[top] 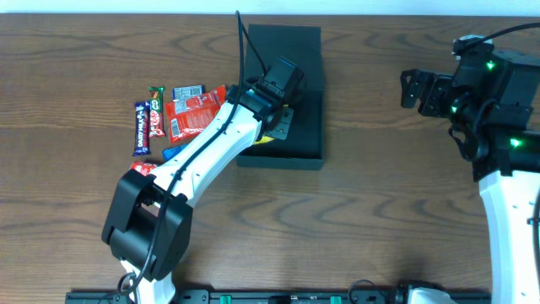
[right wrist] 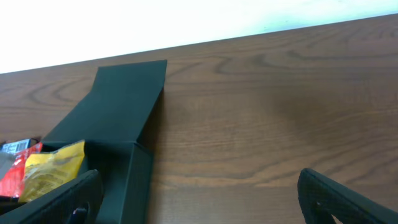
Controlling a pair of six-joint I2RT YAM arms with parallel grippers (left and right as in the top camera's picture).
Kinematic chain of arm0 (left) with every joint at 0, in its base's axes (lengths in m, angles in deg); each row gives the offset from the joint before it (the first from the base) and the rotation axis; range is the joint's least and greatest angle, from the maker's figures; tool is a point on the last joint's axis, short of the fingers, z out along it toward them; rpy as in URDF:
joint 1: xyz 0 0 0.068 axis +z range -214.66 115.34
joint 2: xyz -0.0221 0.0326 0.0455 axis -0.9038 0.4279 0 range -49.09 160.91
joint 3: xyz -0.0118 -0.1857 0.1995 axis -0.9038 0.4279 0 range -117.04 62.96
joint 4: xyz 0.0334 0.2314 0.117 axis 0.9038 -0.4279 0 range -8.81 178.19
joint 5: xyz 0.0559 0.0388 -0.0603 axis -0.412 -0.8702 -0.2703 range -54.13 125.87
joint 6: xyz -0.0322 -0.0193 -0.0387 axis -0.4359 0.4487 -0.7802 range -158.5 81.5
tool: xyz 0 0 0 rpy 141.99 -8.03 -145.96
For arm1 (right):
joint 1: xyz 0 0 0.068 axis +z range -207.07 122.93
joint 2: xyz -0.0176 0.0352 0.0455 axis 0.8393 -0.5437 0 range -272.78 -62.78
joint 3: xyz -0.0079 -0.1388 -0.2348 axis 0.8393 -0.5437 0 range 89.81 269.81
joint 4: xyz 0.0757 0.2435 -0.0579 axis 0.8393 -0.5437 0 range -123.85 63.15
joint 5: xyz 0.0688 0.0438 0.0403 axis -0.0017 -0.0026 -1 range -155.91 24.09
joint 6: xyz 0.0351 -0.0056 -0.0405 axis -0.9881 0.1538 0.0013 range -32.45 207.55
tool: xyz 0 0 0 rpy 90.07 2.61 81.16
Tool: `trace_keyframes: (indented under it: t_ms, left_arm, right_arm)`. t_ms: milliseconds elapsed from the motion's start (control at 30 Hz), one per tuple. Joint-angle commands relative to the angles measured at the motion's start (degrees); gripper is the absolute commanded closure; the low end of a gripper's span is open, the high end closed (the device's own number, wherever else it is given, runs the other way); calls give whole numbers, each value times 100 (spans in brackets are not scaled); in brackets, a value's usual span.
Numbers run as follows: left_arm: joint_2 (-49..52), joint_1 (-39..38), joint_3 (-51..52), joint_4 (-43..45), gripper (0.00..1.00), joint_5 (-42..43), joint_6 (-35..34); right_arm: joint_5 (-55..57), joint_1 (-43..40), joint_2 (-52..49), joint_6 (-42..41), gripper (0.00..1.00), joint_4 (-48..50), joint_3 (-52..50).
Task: Pack container
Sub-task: 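Carry the yellow bag into the black box and release it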
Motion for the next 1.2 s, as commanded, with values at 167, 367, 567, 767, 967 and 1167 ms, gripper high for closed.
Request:
trace_keyframes:
  t_ms: [167,367,567,767,967,1167]
  left_arm:
    - [-7,13,-4,-13,9,-146,-48]
    - [-66,13,-83,20,50,-142,118]
    - [173,13,-72,-22,87,24,195]
    - [538,13,-72,-179,93,330,195]
    - [852,15,-72,-216,93,321,197]
    - [1213,28,-72,-254,92,282,195]
  right_arm:
    - [-57,-31,-7,37,1,-11,17]
    - [-162,-31,-7,37,1,-7,17]
    - [-160,-31,-7,37,1,-4,17]
    - [-160,-31,-7,37,1,-4,17]
    - [-162,-31,-7,37,1,-4,17]
    - [-162,-31,-7,37,1,-7,17]
